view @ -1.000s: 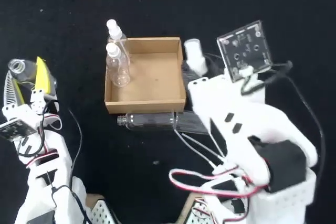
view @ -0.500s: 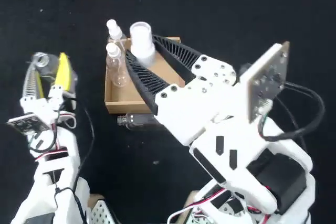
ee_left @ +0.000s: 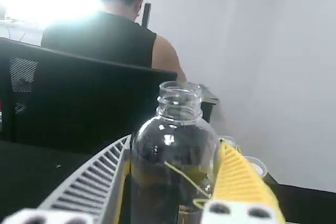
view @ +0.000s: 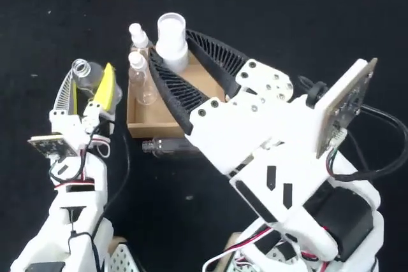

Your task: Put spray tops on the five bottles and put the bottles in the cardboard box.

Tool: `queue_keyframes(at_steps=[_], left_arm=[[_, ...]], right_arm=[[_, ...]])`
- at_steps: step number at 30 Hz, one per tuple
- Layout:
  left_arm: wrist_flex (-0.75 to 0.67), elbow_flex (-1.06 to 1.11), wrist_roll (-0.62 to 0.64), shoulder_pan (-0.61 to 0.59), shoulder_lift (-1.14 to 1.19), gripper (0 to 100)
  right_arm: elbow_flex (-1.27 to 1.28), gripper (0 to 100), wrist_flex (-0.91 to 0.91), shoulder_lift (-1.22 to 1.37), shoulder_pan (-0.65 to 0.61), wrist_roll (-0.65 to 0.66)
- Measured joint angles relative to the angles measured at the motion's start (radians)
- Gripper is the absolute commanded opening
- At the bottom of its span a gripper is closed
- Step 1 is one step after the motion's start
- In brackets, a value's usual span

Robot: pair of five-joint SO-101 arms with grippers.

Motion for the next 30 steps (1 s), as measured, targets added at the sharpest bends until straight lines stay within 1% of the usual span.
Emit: queue_keyframes(at_steps=[8,15,19,23,26,30], left_arm=[[0.000,0.000,0.000,0.003,0.000,3],[0.000,0.002,0.000,0.005,0.000,3],[0.002,0.002,0.000,0.006,0.000,3],[0.071,0.002,0.000,0.006,0.000,3],[0.101,0.002,0.000,0.006,0.000,3],[0.107,0.002,0.000,0.006,0.000,3]], right_arm=[[0.000,1.1,-0.063,0.000,0.000,0.000],[0.000,1.1,-0.077,0.000,0.000,0.000],[0.035,1.1,-0.150,-0.005,0.000,0.000],[0.110,1.1,-0.256,0.002,0.000,0.000],[0.114,1.1,-0.279,-0.003,0.000,0.000],[0.117,1.1,-0.287,0.000,0.000,0.000]])
